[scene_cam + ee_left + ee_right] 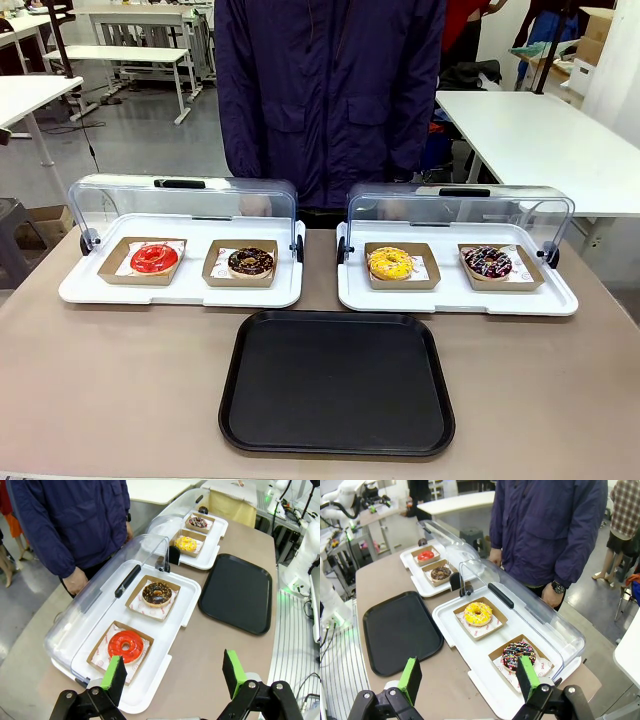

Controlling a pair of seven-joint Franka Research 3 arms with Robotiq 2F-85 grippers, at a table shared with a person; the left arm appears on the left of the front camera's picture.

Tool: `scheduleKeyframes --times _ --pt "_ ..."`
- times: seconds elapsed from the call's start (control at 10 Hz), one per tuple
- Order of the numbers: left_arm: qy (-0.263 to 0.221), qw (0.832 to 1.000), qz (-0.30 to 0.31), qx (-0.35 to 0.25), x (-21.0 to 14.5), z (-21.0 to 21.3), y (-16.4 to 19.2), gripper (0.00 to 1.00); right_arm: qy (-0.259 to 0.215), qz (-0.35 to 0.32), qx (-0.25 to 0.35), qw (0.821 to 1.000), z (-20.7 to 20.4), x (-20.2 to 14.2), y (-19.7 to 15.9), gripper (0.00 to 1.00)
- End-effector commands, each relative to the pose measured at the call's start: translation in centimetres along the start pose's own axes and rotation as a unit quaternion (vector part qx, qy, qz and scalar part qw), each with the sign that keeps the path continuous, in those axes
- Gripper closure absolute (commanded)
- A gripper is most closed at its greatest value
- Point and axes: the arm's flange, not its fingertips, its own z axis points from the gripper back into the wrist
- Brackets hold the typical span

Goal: Move the first donut from the left to the tray.
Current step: Pick up the Paper togo box containing the Donut indicated by the person and place it on the Handle tray.

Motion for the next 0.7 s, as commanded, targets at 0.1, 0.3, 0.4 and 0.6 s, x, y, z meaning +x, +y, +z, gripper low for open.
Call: scheduleKeyframes --times 0.1,0.3,0.4,0.6 --pt "-0.006 1.0 -0.003 -0.004 0.01 0.03 -0.03 0.0 -0.01 0.01 0.0 1.0 -0.06 0.11 -0.18 0.0" --pt "-0.006 1.0 -0.003 -0.004 0.01 0.03 -0.03 0.0 -0.01 0.01 0.0 1.0 -0.06 0.11 -0.18 0.0" --pt "-0.006 1.0 -0.003 -0.004 0.01 0.03 -0.03 0.0 -0.01 0.01 0.0 1.0 -0.06 0.11 -0.18 0.0" --pt "-0.006 1.0 -0.003 -0.004 0.01 0.03 -0.03 0.0 -0.01 0.01 0.0 1.0 -0.06 0.11 -0.18 0.0"
